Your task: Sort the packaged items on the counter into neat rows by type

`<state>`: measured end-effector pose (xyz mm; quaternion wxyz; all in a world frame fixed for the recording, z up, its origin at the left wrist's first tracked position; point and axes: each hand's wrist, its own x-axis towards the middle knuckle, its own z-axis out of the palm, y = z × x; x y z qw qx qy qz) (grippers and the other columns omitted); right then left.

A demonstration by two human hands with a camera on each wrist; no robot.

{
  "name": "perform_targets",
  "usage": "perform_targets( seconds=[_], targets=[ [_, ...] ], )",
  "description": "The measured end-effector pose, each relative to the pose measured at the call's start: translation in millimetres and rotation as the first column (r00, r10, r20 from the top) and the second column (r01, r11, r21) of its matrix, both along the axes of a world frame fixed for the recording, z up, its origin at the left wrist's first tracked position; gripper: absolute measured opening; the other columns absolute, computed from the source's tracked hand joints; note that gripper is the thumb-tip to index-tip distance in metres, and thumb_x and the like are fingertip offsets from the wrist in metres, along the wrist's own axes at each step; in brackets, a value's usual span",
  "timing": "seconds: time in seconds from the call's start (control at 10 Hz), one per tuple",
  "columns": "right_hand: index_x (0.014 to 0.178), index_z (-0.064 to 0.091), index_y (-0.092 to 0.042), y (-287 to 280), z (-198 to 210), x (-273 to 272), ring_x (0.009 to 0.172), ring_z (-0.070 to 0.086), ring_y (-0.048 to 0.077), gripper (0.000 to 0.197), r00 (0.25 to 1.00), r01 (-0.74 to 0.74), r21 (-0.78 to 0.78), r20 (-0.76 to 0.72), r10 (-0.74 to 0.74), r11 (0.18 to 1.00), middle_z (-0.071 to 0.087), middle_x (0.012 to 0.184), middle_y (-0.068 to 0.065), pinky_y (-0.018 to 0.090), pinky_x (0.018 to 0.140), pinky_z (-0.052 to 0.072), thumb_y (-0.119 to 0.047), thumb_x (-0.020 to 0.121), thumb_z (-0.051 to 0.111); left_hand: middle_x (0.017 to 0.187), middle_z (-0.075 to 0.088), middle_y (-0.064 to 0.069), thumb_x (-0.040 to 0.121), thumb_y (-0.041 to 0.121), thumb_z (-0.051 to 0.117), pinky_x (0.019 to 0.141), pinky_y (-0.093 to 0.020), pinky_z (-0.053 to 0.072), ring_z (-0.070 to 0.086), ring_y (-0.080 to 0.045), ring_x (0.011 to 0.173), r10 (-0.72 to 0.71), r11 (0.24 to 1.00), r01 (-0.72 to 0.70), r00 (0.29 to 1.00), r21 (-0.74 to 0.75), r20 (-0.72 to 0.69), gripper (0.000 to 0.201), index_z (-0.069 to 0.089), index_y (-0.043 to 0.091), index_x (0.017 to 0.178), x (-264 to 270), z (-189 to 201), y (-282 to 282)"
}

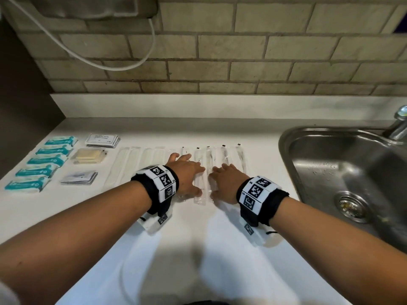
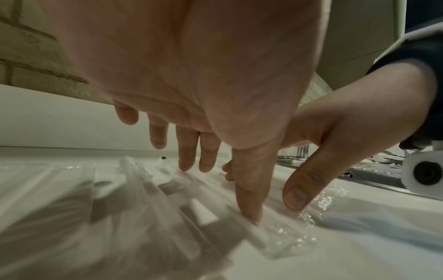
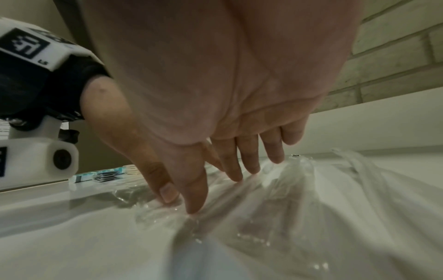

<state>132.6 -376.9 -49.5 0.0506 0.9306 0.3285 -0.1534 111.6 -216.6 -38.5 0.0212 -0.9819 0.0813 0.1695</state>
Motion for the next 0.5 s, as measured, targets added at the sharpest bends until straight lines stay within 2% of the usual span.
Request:
perform_targets(
  seconds=[0.3,0.5],
  targets=[
    [0.133,0.052,-0.015,4.7,5.2,-3.3,0.129,0.04,0.027,0.055,1.0,0.021,-0.037,0.0,-0.021,0.999,0.048,0.137,0.005,0.039,0.112,0.027,-0.037,0.084,0.063,0.16,0.022,0.006,0.083,0.06,0.058,0.117,-0.048,-0.004,0.005,-0.021,0.15,0.002,1.0,-0.003,1.0,-0.027,-0.009,0.08,0.027,0.031,0.151,-1.0,4.0,3.1],
    [0.138,0.047,-0.015,8.2,11.3,-5.9,0.136,0.034,0.03,0.05,0.998,0.053,0.01,0.02,-0.053,0.999,0.044,0.144,0.007,0.04,0.116,0.022,-0.027,0.091,0.054,0.16,0.022,0.006,0.082,0.059,0.059,0.117,-0.046,-0.002,0.005,-0.023,0.15,0.006,0.998,-0.005,1.0,-0.067,0.013,0.081,0.028,0.029,0.151,-2.4,5.8,5.5]
  ],
)
